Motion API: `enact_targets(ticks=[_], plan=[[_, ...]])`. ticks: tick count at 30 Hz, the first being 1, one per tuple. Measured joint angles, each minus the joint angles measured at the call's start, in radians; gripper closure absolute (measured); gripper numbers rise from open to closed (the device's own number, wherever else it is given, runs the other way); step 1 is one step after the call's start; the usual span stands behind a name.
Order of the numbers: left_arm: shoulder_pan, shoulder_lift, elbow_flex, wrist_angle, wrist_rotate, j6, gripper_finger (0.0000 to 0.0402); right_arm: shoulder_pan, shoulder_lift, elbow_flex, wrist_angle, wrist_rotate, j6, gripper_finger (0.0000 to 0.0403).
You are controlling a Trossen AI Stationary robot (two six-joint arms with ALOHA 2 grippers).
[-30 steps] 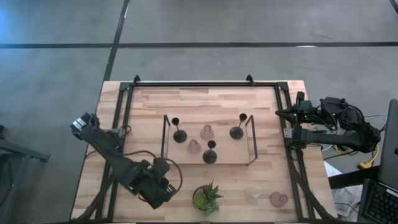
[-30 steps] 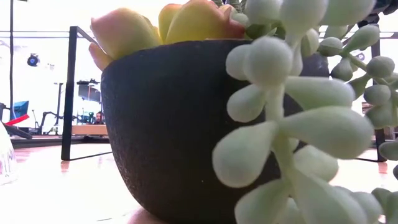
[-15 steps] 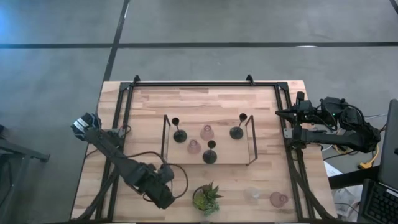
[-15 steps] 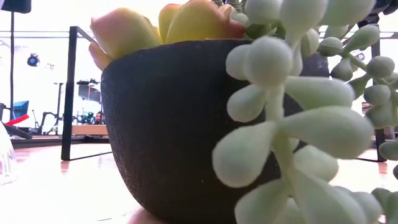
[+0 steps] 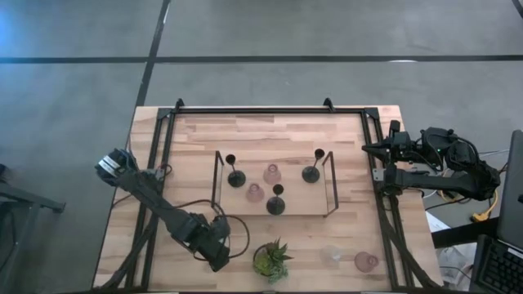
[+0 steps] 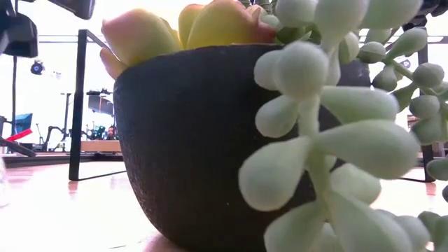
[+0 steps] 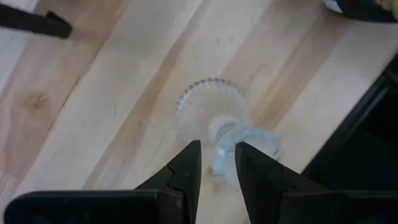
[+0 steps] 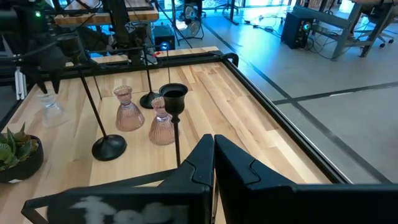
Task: Pick & Place candle stick holders
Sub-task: Put the left transparent glass candle holder on the shelf
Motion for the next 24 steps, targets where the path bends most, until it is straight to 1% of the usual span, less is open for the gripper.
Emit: enact_targets(ticks=[8,10,13,16,20,24], plan=[[0.021,0.001,-0.038,0.058,0.019,0.043,0.0304,0.000,0.000,0.000,0.000,0.000,0.000,0.0394],[0.024,0.001,-0.038,0.058,0.020,0.061,0.0321,0.000,0.000,0.000,0.000,0.000,0.000,0.0394],[0.031,0.000,-0.037,0.061,0.023,0.074,0.0369,0.000,0.000,0.000,0.000,0.000,0.000,0.0394],[0.038,0.000,-0.036,0.065,0.030,0.085,0.0372,0.000,0.000,0.000,0.000,0.000,0.000,0.0394],[0.050,0.000,0.005,0.015,0.027,0.109,0.0372,0.000,0.000,0.000,0.000,0.000,0.000,0.0394],[0.070,-0.001,0.109,-0.058,0.004,0.151,0.0372,0.000,0.000,0.000,0.000,0.000,0.000,0.0394]])
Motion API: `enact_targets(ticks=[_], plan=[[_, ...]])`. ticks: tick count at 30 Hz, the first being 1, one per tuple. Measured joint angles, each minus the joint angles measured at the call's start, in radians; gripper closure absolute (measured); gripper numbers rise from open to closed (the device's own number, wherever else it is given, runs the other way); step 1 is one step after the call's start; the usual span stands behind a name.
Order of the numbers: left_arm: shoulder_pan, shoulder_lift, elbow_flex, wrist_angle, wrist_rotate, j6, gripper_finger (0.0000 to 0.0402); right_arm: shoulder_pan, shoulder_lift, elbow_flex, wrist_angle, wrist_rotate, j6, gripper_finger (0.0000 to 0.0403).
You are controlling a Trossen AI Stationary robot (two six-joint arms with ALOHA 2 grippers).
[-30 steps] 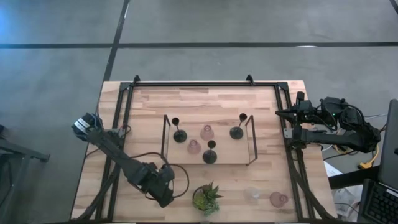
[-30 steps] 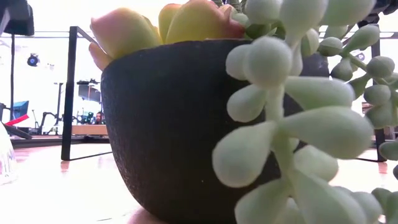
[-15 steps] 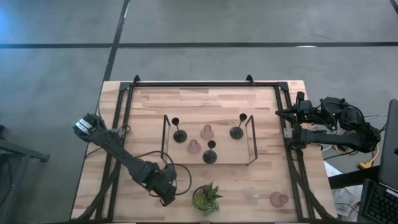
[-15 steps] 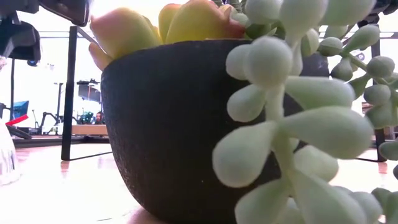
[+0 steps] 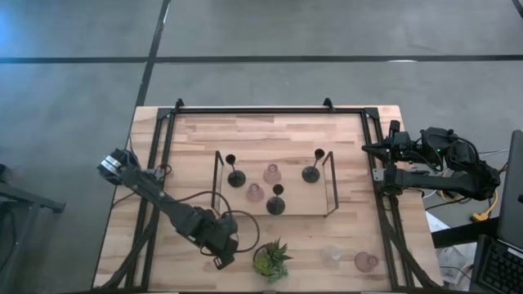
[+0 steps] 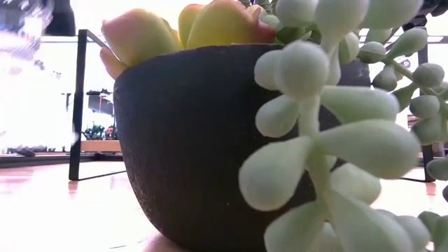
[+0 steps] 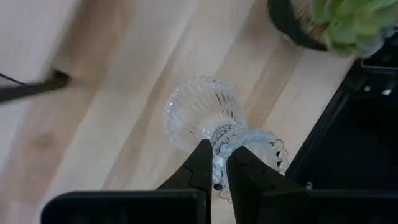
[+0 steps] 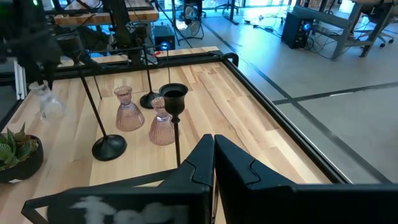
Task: Pick & Place candle stick holders
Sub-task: Put the left transparent glass candle holder on the shelf
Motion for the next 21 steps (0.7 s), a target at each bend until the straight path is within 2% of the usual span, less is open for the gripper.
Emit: enact_targets(ticks=[9,21], plan=[[0.089,-0.001,0.208,-0.217,-0.106,0.092,0.0372,0.000,0.000,0.000,0.000,0.000,0.000,0.0394],[0.234,-0.003,0.265,-0.344,-0.116,0.194,0.0372,0.000,0.000,0.000,0.000,0.000,0.000,0.0394]])
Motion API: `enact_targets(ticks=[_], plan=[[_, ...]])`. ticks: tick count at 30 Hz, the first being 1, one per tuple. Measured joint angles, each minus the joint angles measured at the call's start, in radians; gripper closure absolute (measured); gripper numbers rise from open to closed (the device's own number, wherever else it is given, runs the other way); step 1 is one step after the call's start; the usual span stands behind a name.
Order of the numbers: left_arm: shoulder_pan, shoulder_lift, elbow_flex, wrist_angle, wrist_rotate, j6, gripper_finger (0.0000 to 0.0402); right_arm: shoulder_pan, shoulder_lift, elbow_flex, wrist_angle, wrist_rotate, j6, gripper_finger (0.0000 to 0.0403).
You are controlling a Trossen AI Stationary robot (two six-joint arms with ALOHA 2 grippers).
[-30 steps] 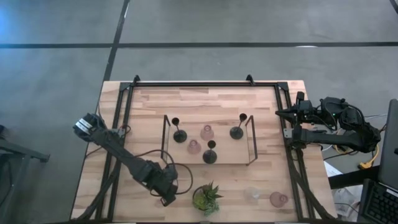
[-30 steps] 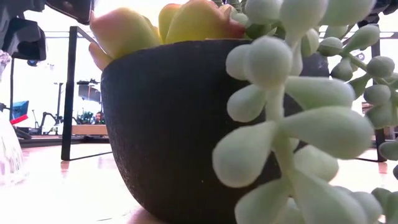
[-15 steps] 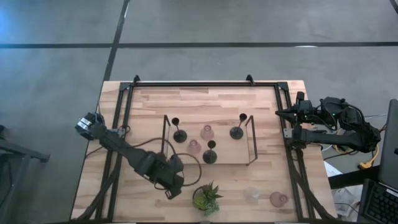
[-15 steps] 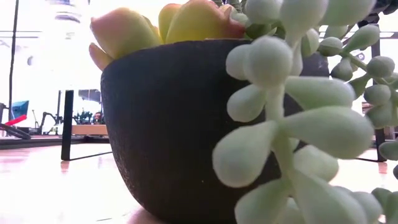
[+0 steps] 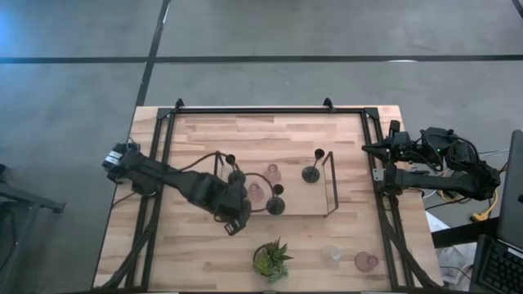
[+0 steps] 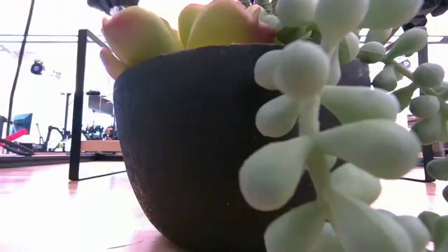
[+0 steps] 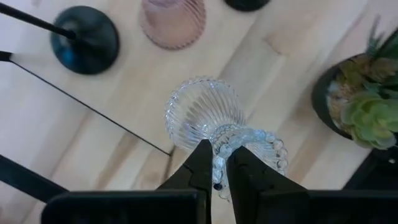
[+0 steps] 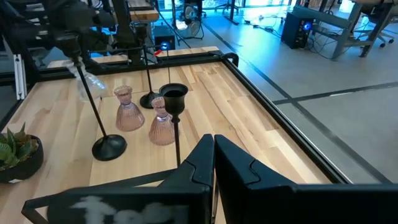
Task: Pick & Place candle stick holders
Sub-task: Put the left transparent glass candle holder on the shelf
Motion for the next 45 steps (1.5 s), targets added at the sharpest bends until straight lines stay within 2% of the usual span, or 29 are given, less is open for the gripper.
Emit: enact_targets(ticks=[13,24,32,36,39,45], plan=[[0.091,-0.001,-0.016,-0.005,0.009,0.061,0.0372,0.000,0.000,0.000,0.000,0.000,0.000,0.0394],[0.141,-0.002,-0.029,0.000,0.086,0.094,0.0372,0.000,0.000,0.000,0.000,0.000,0.000,0.0394],[0.163,-0.012,-0.034,0.002,0.087,0.144,0.0372,0.000,0.000,0.000,0.000,0.000,0.000,0.0394],[0.175,-0.058,-0.073,0.010,0.088,0.136,0.0372,0.000,0.000,0.000,0.000,0.000,0.000,0.0394],[0.187,-0.113,-0.128,0.075,0.097,0.125,0.0372,0.000,0.000,0.000,0.000,0.000,0.000,0.0394],[0.228,-0.182,-0.252,0.152,0.193,0.122,0.0372,0.000,0.000,0.000,0.000,0.000,0.000,0.0394]])
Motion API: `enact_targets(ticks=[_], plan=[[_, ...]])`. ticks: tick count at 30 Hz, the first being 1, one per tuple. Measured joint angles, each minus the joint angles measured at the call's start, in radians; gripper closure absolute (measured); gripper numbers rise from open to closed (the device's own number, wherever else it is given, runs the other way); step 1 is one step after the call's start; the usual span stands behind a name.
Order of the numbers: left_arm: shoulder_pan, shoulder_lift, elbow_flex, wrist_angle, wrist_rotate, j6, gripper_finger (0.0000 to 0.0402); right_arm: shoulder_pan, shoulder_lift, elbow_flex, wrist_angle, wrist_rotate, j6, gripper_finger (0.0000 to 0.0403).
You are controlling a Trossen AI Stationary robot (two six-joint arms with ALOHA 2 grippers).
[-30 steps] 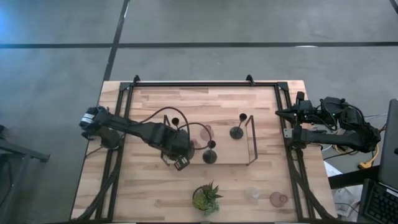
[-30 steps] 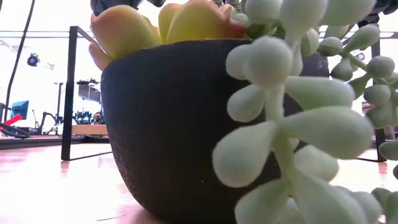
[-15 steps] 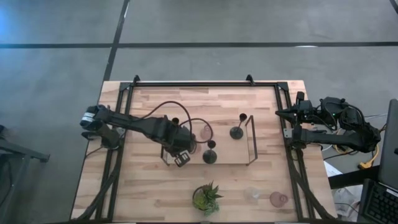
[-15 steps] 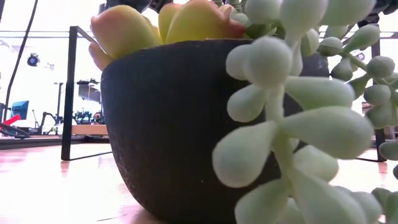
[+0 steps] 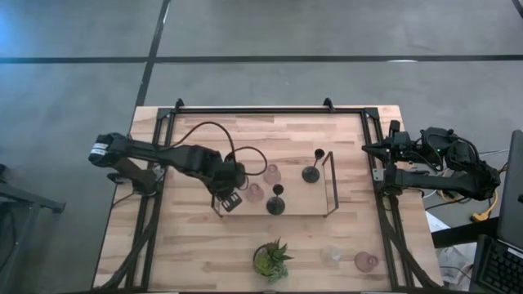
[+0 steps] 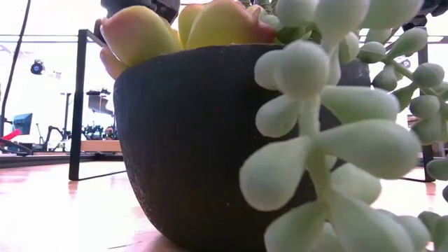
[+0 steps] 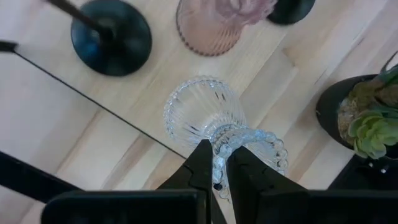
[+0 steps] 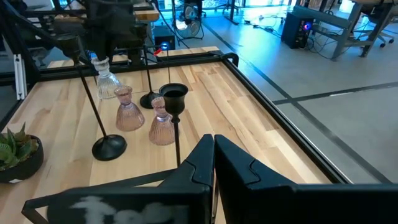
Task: Pick & Place candle stick holders
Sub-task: Put the left transparent glass candle holder on the shelf
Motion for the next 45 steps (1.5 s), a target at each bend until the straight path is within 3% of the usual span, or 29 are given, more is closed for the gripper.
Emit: enact_targets(ticks=[18,28,37,45], plan=[[0.007,0.000,-0.024,0.039,-0.005,0.182,0.0372,0.000,0.000,0.000,0.000,0.000,0.000,0.0394],[-0.006,0.001,-0.023,0.046,-0.029,0.166,0.0372,0.000,0.000,0.000,0.000,0.000,0.000,0.0394],[-0.034,0.082,0.003,-0.001,-0.043,0.175,0.0372,0.000,0.000,0.000,0.000,0.000,0.000,0.0394],[-0.033,0.084,0.004,0.054,-0.044,0.133,0.0372,0.000,0.000,0.000,0.000,0.000,0.000,0.0394]])
